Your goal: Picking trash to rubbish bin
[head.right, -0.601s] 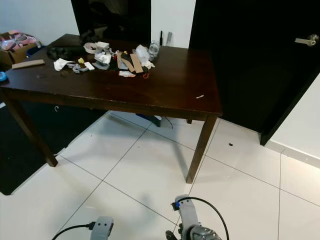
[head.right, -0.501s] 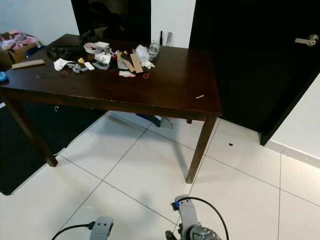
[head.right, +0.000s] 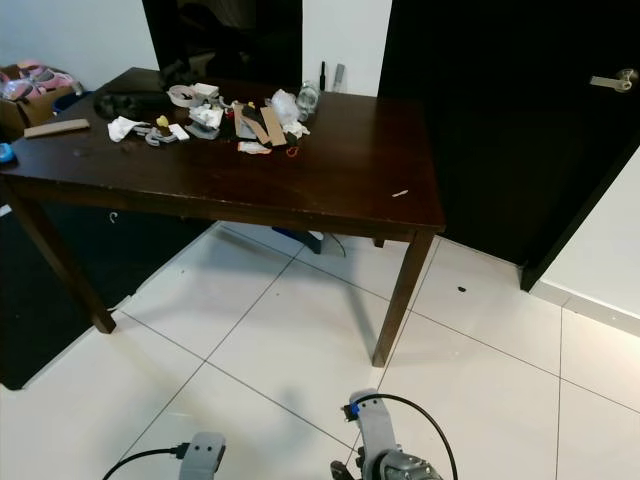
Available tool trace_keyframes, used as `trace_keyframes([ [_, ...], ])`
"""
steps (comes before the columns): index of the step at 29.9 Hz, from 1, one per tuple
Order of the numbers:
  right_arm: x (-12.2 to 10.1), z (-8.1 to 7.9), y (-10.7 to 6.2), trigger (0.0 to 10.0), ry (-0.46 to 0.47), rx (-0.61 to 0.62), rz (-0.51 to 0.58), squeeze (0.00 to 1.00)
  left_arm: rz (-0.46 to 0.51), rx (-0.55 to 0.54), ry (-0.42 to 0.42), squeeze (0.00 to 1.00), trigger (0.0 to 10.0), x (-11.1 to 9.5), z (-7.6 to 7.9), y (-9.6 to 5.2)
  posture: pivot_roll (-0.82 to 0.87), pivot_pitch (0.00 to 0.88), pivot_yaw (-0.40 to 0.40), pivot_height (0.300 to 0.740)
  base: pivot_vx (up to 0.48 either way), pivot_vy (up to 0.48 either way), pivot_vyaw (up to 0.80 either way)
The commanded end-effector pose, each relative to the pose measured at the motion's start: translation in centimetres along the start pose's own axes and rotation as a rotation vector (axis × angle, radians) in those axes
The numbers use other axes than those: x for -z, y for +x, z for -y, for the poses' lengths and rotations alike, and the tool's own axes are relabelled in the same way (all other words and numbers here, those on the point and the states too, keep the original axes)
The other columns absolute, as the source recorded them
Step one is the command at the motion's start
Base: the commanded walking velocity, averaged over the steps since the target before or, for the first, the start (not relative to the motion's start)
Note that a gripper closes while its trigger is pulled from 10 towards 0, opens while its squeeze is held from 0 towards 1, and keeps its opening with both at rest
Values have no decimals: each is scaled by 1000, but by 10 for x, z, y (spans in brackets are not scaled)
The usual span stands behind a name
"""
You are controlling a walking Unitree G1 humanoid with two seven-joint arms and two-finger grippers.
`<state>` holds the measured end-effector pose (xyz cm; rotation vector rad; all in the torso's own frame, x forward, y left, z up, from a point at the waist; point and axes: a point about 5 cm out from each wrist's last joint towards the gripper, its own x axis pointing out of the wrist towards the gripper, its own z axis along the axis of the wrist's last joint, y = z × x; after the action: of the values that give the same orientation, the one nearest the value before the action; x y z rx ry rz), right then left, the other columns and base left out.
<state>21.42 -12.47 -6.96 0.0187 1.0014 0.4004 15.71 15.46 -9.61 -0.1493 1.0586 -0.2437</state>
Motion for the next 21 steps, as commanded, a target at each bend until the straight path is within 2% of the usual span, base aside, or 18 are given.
trace_keyframes([
  [1, 0, 1, 0, 10000, 21, 0, 4, 0, -14, -8, 4, 0, 10000, 1, -4, -1, 120, 53, -71, 740, 0, 0, 0],
  [21, -3, 2, -1, 10000, 22, -8, 12, 0, -10, -6, 0, 0, 10000, -1, -3, -1, 123, 54, -72, 740, 0, 0, 0],
])
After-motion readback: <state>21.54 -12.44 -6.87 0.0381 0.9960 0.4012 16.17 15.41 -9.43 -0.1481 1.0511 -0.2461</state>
